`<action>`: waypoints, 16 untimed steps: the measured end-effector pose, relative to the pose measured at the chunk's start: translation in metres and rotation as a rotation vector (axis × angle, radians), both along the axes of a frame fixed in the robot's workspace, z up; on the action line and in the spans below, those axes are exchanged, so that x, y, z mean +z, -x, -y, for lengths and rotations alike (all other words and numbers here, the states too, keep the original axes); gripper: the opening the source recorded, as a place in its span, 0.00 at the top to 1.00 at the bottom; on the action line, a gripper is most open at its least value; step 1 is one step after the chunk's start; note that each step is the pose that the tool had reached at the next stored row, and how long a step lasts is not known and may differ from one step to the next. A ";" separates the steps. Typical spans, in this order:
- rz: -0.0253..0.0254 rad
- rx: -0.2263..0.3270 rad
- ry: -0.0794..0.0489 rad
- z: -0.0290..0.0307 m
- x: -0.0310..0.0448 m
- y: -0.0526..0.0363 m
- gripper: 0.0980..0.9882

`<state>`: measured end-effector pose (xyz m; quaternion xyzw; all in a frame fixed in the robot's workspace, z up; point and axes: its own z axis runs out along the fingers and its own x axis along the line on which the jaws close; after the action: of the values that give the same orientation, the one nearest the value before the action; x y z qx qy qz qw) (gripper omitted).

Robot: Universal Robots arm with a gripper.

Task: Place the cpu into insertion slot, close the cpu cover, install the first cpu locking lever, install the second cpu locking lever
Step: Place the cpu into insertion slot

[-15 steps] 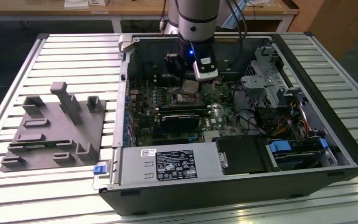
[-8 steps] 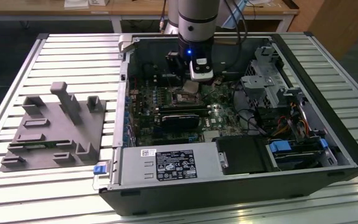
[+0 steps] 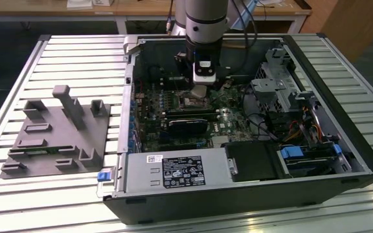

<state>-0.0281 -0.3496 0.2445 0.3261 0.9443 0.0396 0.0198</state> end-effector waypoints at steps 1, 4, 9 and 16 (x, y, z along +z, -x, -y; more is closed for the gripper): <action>0.0000 -0.018 0.000 0.0000 0.0000 0.0000 0.50; 0.0000 -0.071 0.001 0.0000 -0.0002 0.0000 0.50; 0.0000 -0.158 0.002 0.0000 -0.0004 0.0000 0.50; 0.0001 -0.279 0.003 0.0000 -0.0007 0.0000 0.50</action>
<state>-0.0281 -0.3496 0.2439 0.4542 0.8899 0.0349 0.0257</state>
